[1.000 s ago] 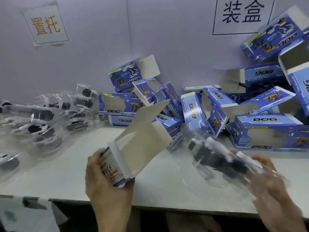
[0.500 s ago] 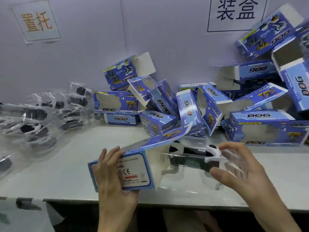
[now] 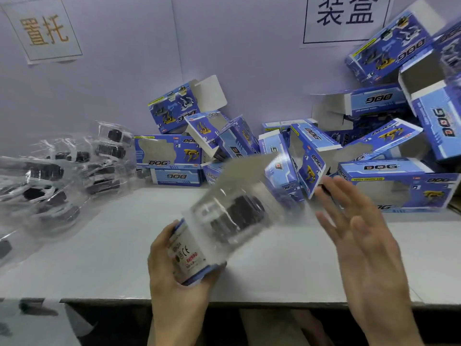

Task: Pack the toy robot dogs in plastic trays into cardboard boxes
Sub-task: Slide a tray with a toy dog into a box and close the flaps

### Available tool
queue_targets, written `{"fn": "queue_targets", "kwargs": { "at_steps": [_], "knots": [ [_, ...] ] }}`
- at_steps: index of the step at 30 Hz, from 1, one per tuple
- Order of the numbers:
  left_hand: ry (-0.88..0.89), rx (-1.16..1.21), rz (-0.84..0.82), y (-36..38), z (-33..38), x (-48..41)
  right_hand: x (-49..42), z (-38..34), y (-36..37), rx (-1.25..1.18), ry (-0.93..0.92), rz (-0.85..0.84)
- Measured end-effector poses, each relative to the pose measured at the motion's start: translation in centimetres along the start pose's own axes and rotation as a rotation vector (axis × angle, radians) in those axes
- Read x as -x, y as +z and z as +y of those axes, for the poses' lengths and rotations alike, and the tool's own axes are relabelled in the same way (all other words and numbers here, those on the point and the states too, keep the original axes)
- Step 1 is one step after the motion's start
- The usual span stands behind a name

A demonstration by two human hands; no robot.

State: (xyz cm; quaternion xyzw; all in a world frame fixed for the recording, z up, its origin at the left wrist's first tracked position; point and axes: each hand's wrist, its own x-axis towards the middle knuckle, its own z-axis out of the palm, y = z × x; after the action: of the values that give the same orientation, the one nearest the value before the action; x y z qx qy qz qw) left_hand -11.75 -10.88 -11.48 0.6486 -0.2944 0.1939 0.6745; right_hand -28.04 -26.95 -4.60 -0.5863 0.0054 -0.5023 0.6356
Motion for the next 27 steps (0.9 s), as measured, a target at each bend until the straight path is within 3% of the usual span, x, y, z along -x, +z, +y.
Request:
{"fn": "queue_targets", "kwargs": {
  "at_steps": [3, 7, 9, 13, 16, 18, 23, 25, 27],
  "knots": [
    [-0.179, 0.197, 0.032, 0.5, 1.1, -0.2, -0.1, 0.5, -0.8, 0.045, -0.059, 0.128],
    [-0.202, 0.265, 0.075, 2.2, 2.5, -0.1, -0.4, 0.5, -1.7, 0.058, -0.080, 0.183],
    [-0.197, 0.221, -0.002, 3.6, 2.3, 0.6, -0.4, 0.5, -1.8, 0.060, -0.074, 0.206],
    [-0.391, 0.276, -0.212, 5.8, 1.3, 2.4, -0.1, 0.5, -1.7, 0.067, -0.067, 0.230],
    [-0.394, 0.255, -0.243, 5.9, 0.7, 2.3, -1.0, -0.8, -1.0, 0.017, -0.141, 0.266],
    [-0.397, 0.256, -0.281, 5.8, 0.2, 2.1, -2.6, -3.2, 0.1, 0.083, -0.244, 0.159],
    [-0.435, 0.302, -0.389, 5.8, -0.2, 2.1, -9.6, -8.2, 5.1, 0.511, -0.363, -0.327],
    [-0.436, 0.308, -0.423, 5.8, -0.2, 2.0, -12.6, -8.2, 6.8, 0.711, -0.263, -0.491],
    [-0.431, 0.308, -0.441, 5.8, -0.4, 1.9, -14.0, -6.2, 7.8, 0.951, -0.044, -0.744]
  ]
}}
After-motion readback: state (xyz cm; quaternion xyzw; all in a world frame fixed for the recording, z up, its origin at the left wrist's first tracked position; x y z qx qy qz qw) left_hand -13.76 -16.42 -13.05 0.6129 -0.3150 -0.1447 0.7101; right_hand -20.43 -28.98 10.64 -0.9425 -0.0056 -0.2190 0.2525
